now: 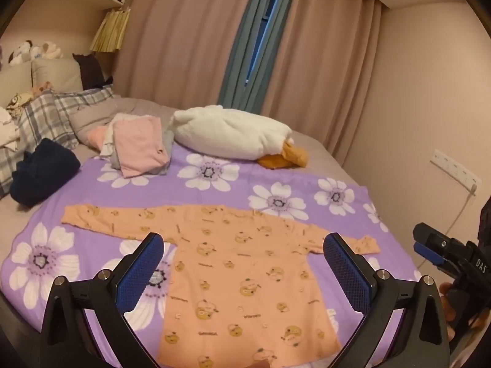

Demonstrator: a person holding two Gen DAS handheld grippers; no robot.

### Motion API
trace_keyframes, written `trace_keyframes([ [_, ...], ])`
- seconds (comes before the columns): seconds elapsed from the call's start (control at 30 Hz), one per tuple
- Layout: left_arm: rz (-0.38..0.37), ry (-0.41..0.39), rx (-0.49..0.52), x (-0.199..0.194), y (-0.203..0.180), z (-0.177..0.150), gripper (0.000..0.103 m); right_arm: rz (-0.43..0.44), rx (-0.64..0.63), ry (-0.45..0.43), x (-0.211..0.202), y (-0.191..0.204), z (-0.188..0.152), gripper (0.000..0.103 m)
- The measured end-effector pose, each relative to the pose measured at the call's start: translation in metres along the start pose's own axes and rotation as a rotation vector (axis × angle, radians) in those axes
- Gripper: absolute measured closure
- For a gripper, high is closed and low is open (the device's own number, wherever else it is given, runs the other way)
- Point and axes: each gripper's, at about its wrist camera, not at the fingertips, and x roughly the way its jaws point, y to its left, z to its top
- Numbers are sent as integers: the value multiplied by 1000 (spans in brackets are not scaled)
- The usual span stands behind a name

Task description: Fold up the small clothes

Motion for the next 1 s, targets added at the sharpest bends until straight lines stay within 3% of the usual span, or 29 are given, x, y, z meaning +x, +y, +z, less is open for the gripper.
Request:
trace_keyframes([
  [0.1, -33, 23, -12, 5, 2, -1, 0, -1, -5, 4, 2, 2, 0, 0],
  [0.27, -8, 40, -30, 6, 9, 0, 0, -15, -15, 16, 11, 7, 0, 0],
  [1.0, -27, 4, -37, 11, 2, -1, 0, -7, 18, 28, 16, 1, 1, 0],
])
